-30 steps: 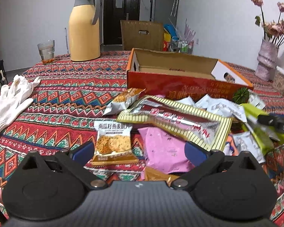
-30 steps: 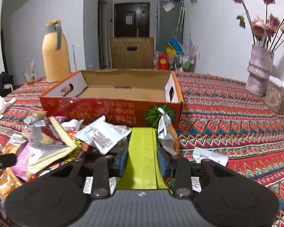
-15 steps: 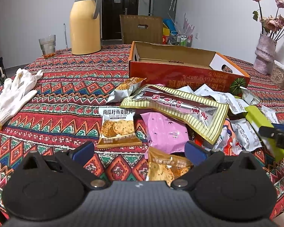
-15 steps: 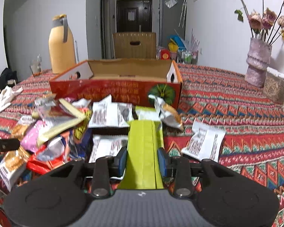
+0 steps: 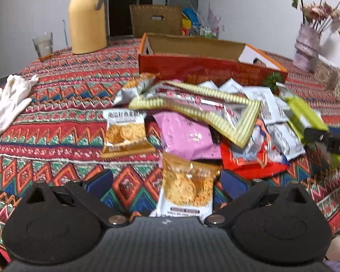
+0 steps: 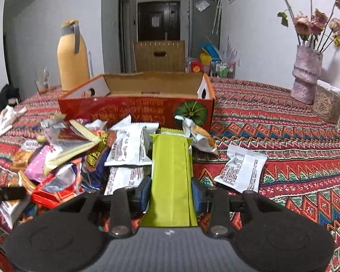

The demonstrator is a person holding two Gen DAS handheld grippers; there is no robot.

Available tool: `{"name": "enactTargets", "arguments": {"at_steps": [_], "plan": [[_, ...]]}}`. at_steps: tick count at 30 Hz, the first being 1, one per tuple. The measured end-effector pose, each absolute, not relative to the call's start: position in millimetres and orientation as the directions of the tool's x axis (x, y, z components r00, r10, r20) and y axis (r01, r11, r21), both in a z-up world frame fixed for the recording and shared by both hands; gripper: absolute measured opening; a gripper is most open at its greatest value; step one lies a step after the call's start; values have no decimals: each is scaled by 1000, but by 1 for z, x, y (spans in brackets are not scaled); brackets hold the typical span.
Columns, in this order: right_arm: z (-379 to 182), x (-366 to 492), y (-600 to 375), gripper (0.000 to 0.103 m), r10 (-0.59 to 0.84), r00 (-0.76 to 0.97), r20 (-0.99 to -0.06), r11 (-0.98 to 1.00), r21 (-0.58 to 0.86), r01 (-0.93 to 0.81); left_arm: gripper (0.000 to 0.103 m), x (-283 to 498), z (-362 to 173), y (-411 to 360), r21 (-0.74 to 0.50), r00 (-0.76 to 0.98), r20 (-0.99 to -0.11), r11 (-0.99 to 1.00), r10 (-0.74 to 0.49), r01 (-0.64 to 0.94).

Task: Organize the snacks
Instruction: 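Grasp the pumpkin-seed cracker bag with the left gripper while the right holds the green bar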

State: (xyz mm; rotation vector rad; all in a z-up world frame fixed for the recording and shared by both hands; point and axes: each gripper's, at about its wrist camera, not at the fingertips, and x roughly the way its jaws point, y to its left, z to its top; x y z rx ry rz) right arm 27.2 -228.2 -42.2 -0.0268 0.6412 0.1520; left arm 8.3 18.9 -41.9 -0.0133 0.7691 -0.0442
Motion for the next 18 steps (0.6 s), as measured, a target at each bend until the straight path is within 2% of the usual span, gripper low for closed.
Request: {"name": "enactTargets", "arguments": {"at_steps": [7,9,10,12,14,15,17,18], "plan": [[-38,9,-229,36,144,813,-564,988,43,-145,103,7,-52,14,4,699,-715,999,-21,34],[-38,7,-228,36,148,814,-562,988,47,-147,99,6,-54,12,10,699,-715,999,-21,40],[-38,5,-228,36,150,814,-560,988,48,-149,92,5,-55,11,12,698,-715,999,-22,44],[-38,2,-226,36,153,815,-559,987,48,-152,86,2,-54,9,16,705,-708,999,-24,49],[-37,-1,-225,36,155,816,-557,987,47,-155,71,-1,-53,8,15,712,-701,998,-29,55],[-37,-3,-225,36,156,816,-556,986,47,-157,68,-2,-52,8,14,714,-699,998,-32,58],[-37,-6,-225,36,159,818,-553,986,48,-159,54,-4,-51,7,12,720,-694,998,-34,59],[-36,-8,-224,36,160,819,-551,986,49,-160,52,-6,-51,7,9,722,-691,998,-36,58]]}}
